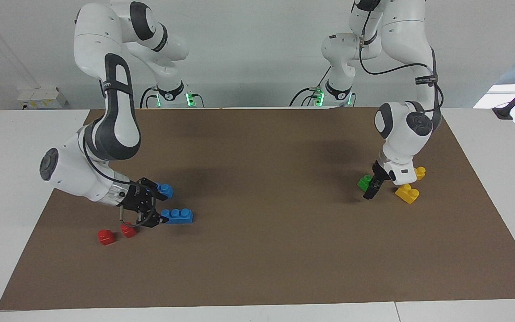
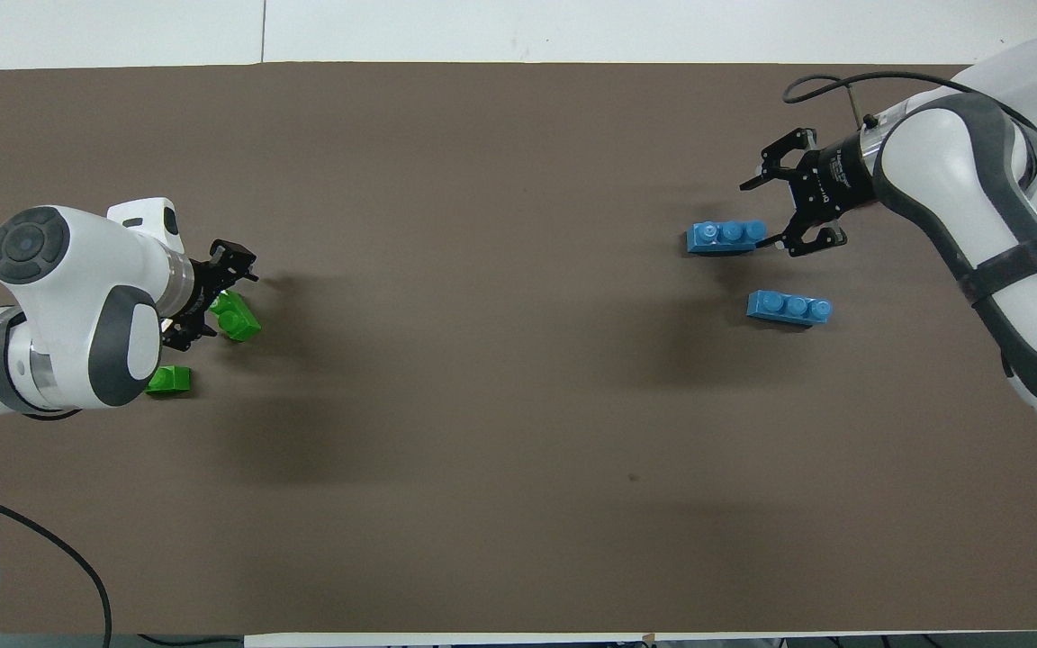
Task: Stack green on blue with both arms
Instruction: 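Reach the left gripper to the green brick while the right gripper reaches the blue brick, then close the left gripper on the green brick while the right gripper grasps the blue brick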
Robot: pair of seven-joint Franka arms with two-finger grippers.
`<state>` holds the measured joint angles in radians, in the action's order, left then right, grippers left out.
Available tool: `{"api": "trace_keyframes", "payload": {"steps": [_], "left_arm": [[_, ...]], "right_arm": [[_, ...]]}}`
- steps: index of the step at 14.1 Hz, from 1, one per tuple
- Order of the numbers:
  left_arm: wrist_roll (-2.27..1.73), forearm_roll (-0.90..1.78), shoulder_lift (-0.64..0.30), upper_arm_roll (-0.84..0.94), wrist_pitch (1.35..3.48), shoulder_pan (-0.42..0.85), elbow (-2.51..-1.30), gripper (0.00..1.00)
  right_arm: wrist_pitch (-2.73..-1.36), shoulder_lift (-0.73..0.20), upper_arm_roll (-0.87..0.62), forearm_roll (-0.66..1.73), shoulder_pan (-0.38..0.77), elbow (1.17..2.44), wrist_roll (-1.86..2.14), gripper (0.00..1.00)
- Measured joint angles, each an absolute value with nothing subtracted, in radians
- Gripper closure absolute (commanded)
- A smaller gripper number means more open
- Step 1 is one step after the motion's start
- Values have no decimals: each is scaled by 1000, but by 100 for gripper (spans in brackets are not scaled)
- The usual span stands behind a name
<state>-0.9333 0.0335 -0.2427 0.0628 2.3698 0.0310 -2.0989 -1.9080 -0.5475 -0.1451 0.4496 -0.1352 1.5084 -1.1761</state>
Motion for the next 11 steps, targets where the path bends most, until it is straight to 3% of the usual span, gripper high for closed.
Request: {"api": "trace_keyframes", "payload": {"steps": [5,11], "left_arm": [[-933,33,-248,61,2381,11,-2098,7],[-933,33,-253,63,2394,8,-2097,6]], "right_arm": [[-1940,-539,-142,450,-150,1584,-1176,17],[-1987,-515,-142,450,-154,1644,-1176,17]]}}
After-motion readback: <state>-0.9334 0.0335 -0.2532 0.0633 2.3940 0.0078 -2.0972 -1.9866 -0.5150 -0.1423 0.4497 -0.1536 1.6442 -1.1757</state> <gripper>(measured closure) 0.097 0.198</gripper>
